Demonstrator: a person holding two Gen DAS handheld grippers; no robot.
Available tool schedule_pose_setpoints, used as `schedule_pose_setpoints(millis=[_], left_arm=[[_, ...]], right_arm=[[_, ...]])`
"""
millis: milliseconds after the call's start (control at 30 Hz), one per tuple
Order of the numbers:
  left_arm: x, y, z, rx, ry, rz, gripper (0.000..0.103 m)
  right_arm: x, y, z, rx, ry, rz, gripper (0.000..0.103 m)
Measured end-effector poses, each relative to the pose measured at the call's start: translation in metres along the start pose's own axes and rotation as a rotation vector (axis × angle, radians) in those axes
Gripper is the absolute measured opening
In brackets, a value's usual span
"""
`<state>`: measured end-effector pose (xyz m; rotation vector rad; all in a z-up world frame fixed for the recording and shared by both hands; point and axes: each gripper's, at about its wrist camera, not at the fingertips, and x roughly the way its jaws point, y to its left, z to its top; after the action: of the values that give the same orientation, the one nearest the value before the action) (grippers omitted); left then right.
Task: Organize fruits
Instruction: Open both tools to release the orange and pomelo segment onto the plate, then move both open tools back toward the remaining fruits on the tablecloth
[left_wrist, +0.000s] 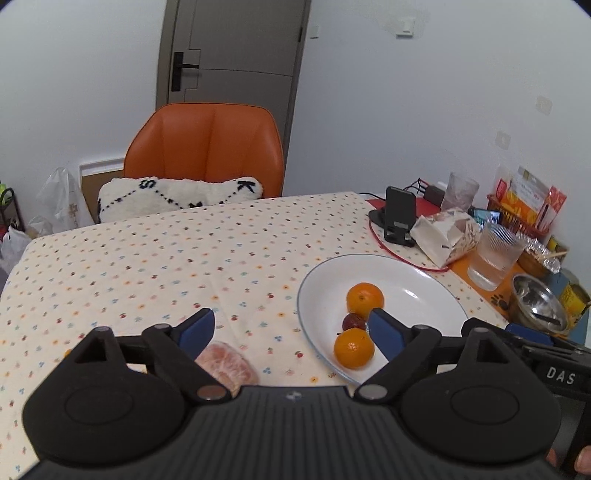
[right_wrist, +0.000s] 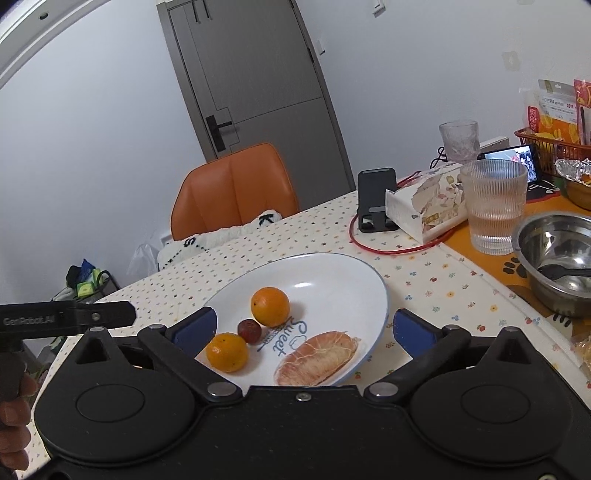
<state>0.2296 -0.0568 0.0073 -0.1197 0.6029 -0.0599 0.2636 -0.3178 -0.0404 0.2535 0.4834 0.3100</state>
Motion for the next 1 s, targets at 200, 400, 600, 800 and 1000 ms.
schedule_pose_setpoints(millis=[200,400,600,800,1000], left_arm=[[-0.020,0.016,-0.002,0.003,-0.019,0.015,0.090],[-0.044,0.038,-0.001,-0.028,-0.048,0.023,0.090],[-0.063,0.058,-0.002,-0.044,-0.074,0.052,0.091],[-0.074,0.082,-0.009,-0.087,-0.082,0.081,0.091],[-0.081,0.103,-0.017,-0.129,-0.081,0.099,0.091]], right_arm=[[-0.002,0.013,-0.002,-0.014,0.008,0.012,0.103],[-0.003,0.031,-0.005,-0.036,0.012,0.032,0.103],[-0.004,0.049,-0.008,-0.044,0.023,0.068,0.103],[-0.004,0.066,-0.012,-0.048,0.066,0.148,0.103],[-0.003,0.078,-0.016,-0.061,0.087,0.161,0.103]])
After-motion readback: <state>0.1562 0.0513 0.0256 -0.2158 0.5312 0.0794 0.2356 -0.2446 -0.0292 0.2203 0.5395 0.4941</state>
